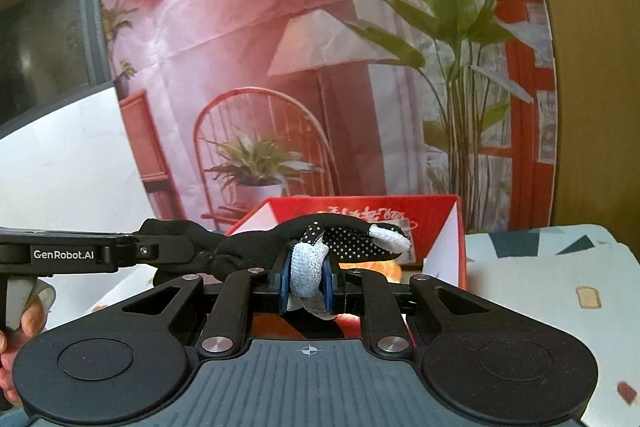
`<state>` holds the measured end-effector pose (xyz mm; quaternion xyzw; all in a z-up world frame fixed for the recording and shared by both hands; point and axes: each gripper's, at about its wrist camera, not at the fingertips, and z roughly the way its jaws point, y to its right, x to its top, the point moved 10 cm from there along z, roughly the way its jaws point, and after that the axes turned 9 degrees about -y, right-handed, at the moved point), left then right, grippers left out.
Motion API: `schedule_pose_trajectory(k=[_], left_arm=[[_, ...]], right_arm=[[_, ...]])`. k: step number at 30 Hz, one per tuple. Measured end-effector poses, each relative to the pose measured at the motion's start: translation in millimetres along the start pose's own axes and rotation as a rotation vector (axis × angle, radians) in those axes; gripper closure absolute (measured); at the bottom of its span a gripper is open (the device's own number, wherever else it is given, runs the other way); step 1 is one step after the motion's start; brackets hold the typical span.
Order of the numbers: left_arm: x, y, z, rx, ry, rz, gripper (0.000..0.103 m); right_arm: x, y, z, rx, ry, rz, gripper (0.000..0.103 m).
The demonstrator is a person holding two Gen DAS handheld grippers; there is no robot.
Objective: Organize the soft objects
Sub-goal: 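Lift the black glove with both grippers into the red box and open both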
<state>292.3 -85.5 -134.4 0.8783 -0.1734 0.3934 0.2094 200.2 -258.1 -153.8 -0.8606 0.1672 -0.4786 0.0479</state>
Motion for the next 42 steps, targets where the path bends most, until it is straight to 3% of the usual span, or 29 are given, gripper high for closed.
schedule_pose_trajectory(k=[3,10,17,23,37,39,41,42], left_arm=[[1,-14,23,-0.016,-0.047,-0.074,0.08],[2,-30,71,0.015,-0.146,-0.09,0.08],[-6,-47,122,0.037,-0.328,-0.1,0.08],[-11,-56,146,0.063,-0.42,-0.06,0.08],[-24,-56,164,0.115,-0.5,-0.029,0.08],[-21,-53,162,0.107,-0.484,-0.005,0.075],[-17,-48,155,0.101,-0.457,0.035,0.05],[-15,-46,150,0.09,-0.438,0.045,0.045]], right_arm=[[8,8,21,-0.002,-0.019,0.003,0.088],[2,27,71,-0.01,-0.096,0.042,0.088],[-18,49,120,-0.022,-0.268,0.101,0.088],[-32,59,148,-0.021,-0.383,0.166,0.089],[-44,58,170,-0.048,-0.475,0.168,0.089],[-43,59,171,-0.054,-0.478,0.17,0.089],[-43,60,169,-0.068,-0.473,0.169,0.086],[-42,59,168,-0.077,-0.465,0.158,0.084]])
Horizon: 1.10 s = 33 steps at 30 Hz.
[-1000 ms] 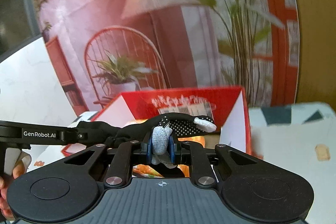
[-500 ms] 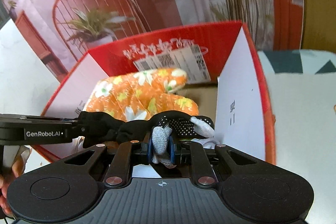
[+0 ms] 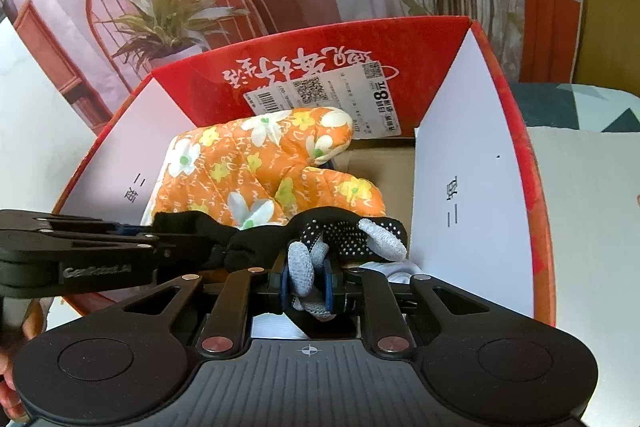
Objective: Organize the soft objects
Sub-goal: 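Lift the black glove with both grippers into the red box and open both, then move both grippers down to the black eye mask on the table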
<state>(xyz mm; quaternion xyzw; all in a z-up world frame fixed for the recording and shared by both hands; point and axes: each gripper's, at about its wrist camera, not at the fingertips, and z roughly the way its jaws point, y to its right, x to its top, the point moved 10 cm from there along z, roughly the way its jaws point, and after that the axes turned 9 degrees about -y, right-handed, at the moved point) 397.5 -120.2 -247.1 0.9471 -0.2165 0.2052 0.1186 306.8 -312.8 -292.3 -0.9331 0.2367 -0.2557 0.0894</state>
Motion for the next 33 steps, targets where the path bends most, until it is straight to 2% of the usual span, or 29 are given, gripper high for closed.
schedule_pose_trajectory(k=[1,5,8,10,14,18,25,29,33], left_arm=[[0,2,-6,-0.006,0.021,0.007,0.041],[3,3,-37,-0.014,0.121,0.02,0.041],[1,7,-72,-0.038,0.24,0.039,0.04],[-6,7,-93,-0.011,0.299,0.05,0.04],[-30,-1,-118,0.002,0.359,0.028,0.04],[-65,-14,-124,-0.005,0.358,-0.041,0.04],[-124,-36,-113,-0.024,0.315,-0.171,0.042],[-147,-39,-103,-0.035,0.285,-0.198,0.044],[-164,-37,-88,-0.038,0.245,-0.21,0.045]], right_arm=[[0,-1,-2,-0.018,0.012,-0.018,0.08],[0,-7,-19,-0.069,0.078,-0.089,0.071],[2,-12,-45,-0.084,0.198,-0.149,0.064],[-3,-14,-61,-0.085,0.26,-0.182,0.063],[-17,-12,-84,-0.069,0.318,-0.179,0.063],[-39,-14,-101,-0.047,0.365,-0.17,0.063],[-76,-23,-117,-0.01,0.416,-0.149,0.063],[-98,-26,-118,0.0,0.412,-0.155,0.063],[-121,-24,-108,0.002,0.368,-0.151,0.063]])
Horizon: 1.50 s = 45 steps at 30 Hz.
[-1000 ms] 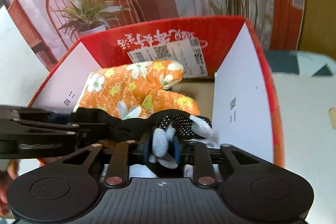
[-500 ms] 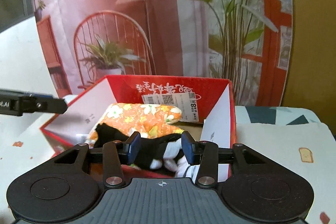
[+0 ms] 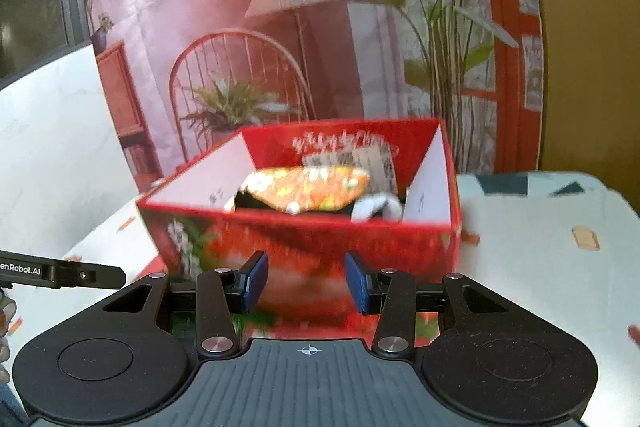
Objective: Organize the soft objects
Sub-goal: 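Move both grippers down to the black eye mask on the table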
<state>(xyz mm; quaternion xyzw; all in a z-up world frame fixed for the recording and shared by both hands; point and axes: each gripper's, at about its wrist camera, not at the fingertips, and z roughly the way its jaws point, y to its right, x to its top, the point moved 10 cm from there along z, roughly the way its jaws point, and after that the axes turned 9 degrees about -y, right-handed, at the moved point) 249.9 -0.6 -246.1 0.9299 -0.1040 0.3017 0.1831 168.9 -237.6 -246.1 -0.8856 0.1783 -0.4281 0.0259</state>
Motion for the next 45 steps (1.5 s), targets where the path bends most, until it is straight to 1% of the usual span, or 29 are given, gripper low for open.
schedule_pose_trajectory(k=[7,10,13,21,23,26,31,37,45], left_arm=[[-32,-2,11,0.002,-0.039,0.008,0.045],[-36,-2,16,0.011,-0.034,0.018,0.045],[-38,-1,17,0.002,-0.033,0.021,0.045],[-44,-3,23,-0.016,-0.04,0.019,0.045],[-45,-4,24,-0.021,-0.042,0.017,0.044],[-44,-4,26,-0.025,-0.043,0.018,0.044],[-42,-6,30,-0.032,-0.039,0.012,0.044],[-39,-2,34,-0.063,-0.041,0.022,0.042],[-50,11,31,-0.112,-0.064,0.051,0.041]], right_arm=[[-54,7,7,-0.018,-0.106,0.053,0.063],[-66,10,8,-0.022,-0.128,0.082,0.062],[-74,11,9,-0.025,-0.143,0.092,0.062],[-88,16,12,-0.029,-0.196,0.131,0.06],[-90,16,13,-0.027,-0.204,0.139,0.058],[-92,14,14,-0.024,-0.215,0.137,0.055],[-97,11,19,-0.021,-0.241,0.137,0.054],[-99,11,22,-0.023,-0.249,0.133,0.053],[-100,11,22,-0.021,-0.25,0.134,0.052]])
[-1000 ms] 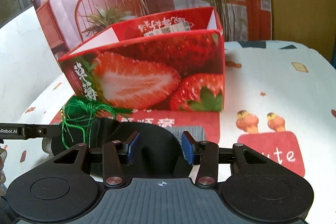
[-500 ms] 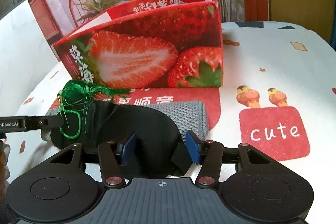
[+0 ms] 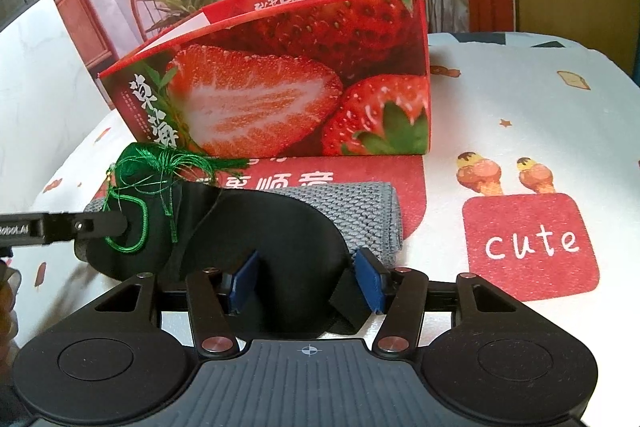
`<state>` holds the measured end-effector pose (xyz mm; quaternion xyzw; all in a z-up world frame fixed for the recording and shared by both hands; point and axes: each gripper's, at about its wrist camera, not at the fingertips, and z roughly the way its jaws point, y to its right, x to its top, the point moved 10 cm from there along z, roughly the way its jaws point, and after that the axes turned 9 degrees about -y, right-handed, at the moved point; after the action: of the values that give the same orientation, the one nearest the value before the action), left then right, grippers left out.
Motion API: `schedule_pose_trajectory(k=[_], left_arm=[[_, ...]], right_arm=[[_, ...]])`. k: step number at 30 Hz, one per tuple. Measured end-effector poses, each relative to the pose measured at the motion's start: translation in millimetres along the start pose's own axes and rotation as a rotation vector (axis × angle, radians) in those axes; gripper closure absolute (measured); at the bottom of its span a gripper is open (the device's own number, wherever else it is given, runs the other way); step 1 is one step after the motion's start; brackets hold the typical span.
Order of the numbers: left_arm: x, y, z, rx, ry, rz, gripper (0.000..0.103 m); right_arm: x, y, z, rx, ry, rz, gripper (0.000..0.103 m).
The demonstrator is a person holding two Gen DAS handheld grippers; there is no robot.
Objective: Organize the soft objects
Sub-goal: 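Move both grippers down to the black eye mask on the table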
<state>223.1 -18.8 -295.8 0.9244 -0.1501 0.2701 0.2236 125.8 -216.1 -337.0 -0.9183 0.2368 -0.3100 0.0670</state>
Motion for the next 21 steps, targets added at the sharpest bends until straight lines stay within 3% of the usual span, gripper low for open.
schedule_pose_trajectory(k=[21], left_arm=[[-29,34,0,-0.005,-0.058,0.098,0.036]], right_arm=[[-7,1,-4,0.001,-0.001,0.026,0.046]])
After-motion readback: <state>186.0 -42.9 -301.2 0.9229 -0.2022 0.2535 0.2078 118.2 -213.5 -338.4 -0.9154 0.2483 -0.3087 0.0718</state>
